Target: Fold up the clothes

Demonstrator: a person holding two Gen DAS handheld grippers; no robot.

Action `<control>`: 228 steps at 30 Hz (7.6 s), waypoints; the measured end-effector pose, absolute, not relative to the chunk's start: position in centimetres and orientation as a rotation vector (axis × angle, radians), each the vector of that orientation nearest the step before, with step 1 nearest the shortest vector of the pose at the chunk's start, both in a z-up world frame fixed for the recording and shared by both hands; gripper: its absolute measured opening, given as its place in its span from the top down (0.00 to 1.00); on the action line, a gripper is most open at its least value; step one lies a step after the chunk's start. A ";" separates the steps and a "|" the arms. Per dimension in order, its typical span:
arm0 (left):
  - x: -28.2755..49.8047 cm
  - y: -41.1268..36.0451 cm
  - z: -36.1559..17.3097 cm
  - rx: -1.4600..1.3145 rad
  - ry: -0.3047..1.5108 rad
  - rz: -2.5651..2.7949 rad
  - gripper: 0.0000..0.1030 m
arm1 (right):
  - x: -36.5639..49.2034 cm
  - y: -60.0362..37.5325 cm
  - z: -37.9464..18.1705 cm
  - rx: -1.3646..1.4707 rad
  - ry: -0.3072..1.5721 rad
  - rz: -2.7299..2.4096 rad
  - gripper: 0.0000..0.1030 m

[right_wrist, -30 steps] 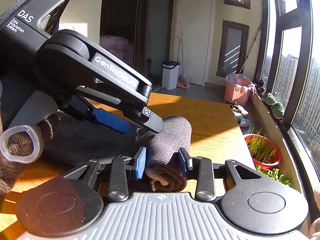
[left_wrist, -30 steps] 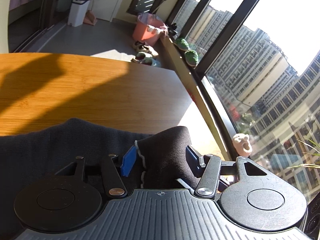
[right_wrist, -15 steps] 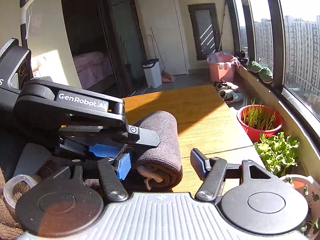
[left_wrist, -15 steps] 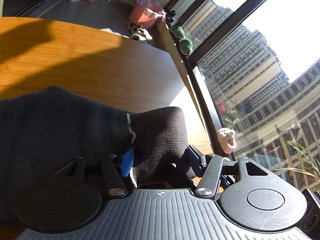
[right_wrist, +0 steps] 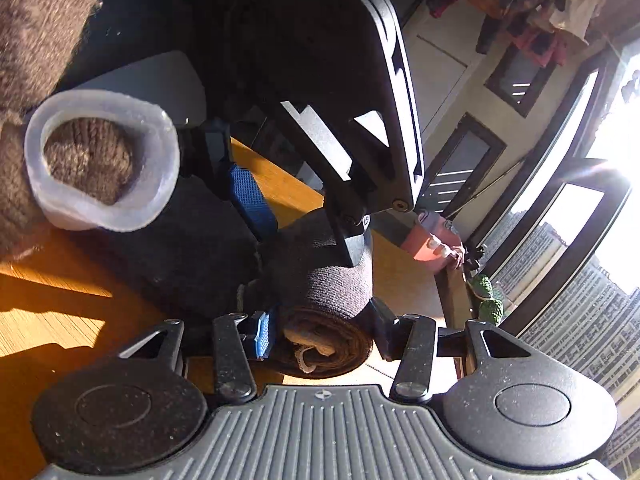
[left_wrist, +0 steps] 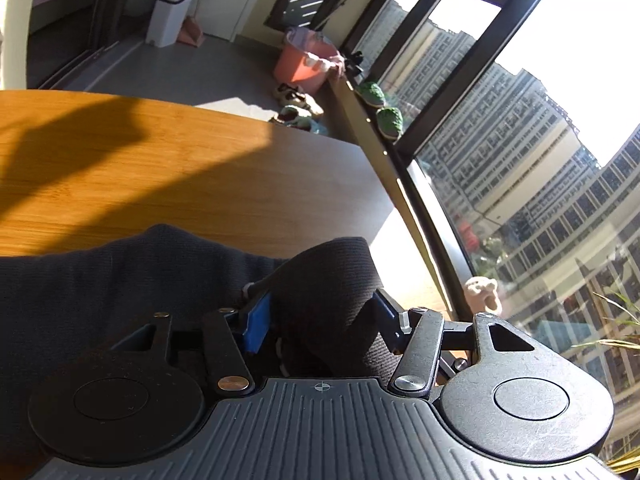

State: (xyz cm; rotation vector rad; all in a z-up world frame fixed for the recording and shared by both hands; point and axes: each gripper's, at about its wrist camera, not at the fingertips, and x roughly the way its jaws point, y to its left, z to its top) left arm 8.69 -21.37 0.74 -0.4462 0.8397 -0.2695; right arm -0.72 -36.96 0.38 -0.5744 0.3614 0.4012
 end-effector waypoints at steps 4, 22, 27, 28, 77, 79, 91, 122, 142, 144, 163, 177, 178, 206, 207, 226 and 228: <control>8.7 -20.9 0.0 -0.463 0.848 -0.267 0.38 | 0.5 -40.2 2.1 -0.284 0.458 0.514 0.38; 7.2 -20.3 1.2 -0.439 0.779 -0.269 0.37 | 4.0 -45.2 1.1 0.194 0.645 0.566 0.53; 6.6 -19.6 3.5 -0.444 0.719 -0.285 0.35 | 1.7 -39.9 2.4 -0.233 0.496 0.487 0.53; 6.6 -19.7 3.6 -0.438 0.718 -0.291 0.35 | 1.1 -38.7 2.3 -0.324 0.463 0.472 0.53; 6.5 -21.8 2.0 -0.218 0.723 -0.184 0.06 | 1.0 -43.5 3.5 -0.019 0.498 0.573 0.33; 6.3 -21.9 2.1 -0.205 0.716 -0.180 0.05 | 1.4 -44.0 3.6 0.041 0.512 0.585 0.33; 5.8 -19.3 1.4 -0.319 0.735 -0.192 0.06 | 3.6 -44.8 0.5 0.107 0.678 0.502 0.24; 5.8 -17.9 0.8 -0.269 0.749 -0.157 0.00 | 6.6 -46.2 0.4 0.320 0.680 0.590 0.23; 4.0 -14.7 2.5 -0.378 0.723 -0.156 0.00 | 4.1 -45.7 1.3 0.315 0.642 0.596 0.53; 4.1 -15.3 3.1 -0.400 0.714 -0.181 0.00 | 2.6 -45.1 2.1 0.186 0.596 0.547 0.52; 6.2 -18.8 2.4 -0.183 0.722 -0.123 0.00 | -1.3 -43.0 4.4 0.027 0.455 0.649 0.35; 5.5 -17.8 1.7 -0.170 0.708 -0.111 0.00 | 1.6 -45.8 2.1 0.265 0.576 0.631 0.35; 5.4 -17.8 1.7 -0.170 0.707 -0.110 0.00 | 1.5 -46.2 2.3 0.282 0.565 0.626 0.35; 5.4 -16.2 2.0 -0.223 0.717 -0.075 0.00 | 3.7 -43.0 0.7 0.362 0.671 0.667 0.37; 5.3 -16.0 2.2 -0.232 0.715 -0.077 0.00 | 3.6 -43.0 0.8 0.356 0.668 0.654 0.44; 5.2 -14.9 2.8 -0.182 0.691 -0.002 0.00 | -2.8 -37.2 4.5 -0.139 0.389 0.707 0.21; 5.1 -14.2 2.5 -0.216 0.701 0.002 0.00 | -1.3 -39.1 4.6 0.036 0.447 0.720 0.16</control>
